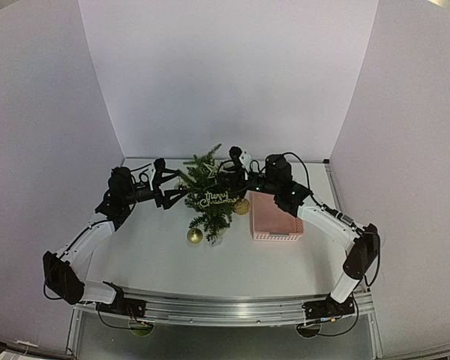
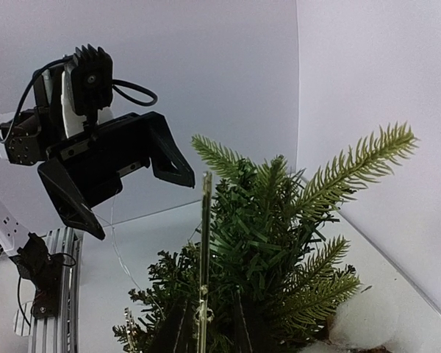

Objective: Decorate the small christmas tree

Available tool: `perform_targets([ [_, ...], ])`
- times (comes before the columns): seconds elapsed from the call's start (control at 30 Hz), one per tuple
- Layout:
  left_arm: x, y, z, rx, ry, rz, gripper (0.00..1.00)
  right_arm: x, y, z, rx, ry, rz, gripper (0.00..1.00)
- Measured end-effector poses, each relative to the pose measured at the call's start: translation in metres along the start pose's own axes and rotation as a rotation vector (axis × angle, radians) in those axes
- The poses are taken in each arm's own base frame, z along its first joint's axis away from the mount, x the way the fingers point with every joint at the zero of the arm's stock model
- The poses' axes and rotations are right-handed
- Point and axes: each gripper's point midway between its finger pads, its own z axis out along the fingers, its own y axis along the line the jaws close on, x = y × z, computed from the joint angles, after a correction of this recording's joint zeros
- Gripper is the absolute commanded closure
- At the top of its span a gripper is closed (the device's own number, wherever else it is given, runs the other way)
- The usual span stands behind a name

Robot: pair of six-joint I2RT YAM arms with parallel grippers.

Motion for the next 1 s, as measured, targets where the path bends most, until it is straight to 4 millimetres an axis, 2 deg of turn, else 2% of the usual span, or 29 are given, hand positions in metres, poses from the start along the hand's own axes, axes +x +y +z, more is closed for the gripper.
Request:
perform_targets([
  [0.23, 0.0, 0.0, 0.0, 0.0, 0.0, 0.0, 0.14, 0.001, -0.002, 0.0, 0.01, 0.003, 0.018, 0.5],
  [0.4, 0.0, 0.0, 0.0, 0.0, 0.0, 0.001, 0.13, -0.002, -0.001, -0.001, 0.011, 0.004, 0.033, 0.39],
  [0.67, 0.0, 0.0, 0.0, 0.0, 0.0, 0.001, 0.13, -0.013, 0.0, -0.002, 0.01, -0.011, 0.051, 0.36],
  [0.87, 0.003, 0.0, 0.0, 0.002, 0.004, -0.003, 0.13, -0.013, -0.001, -0.003, 0.016, -0.01, 0.055, 0.35],
  [1.0, 0.005, -0.001, 0.0, 0.005, 0.007, -0.005, 0.13, -0.021, 0.002, -0.009, 0.021, -0.02, 0.05, 0.33],
])
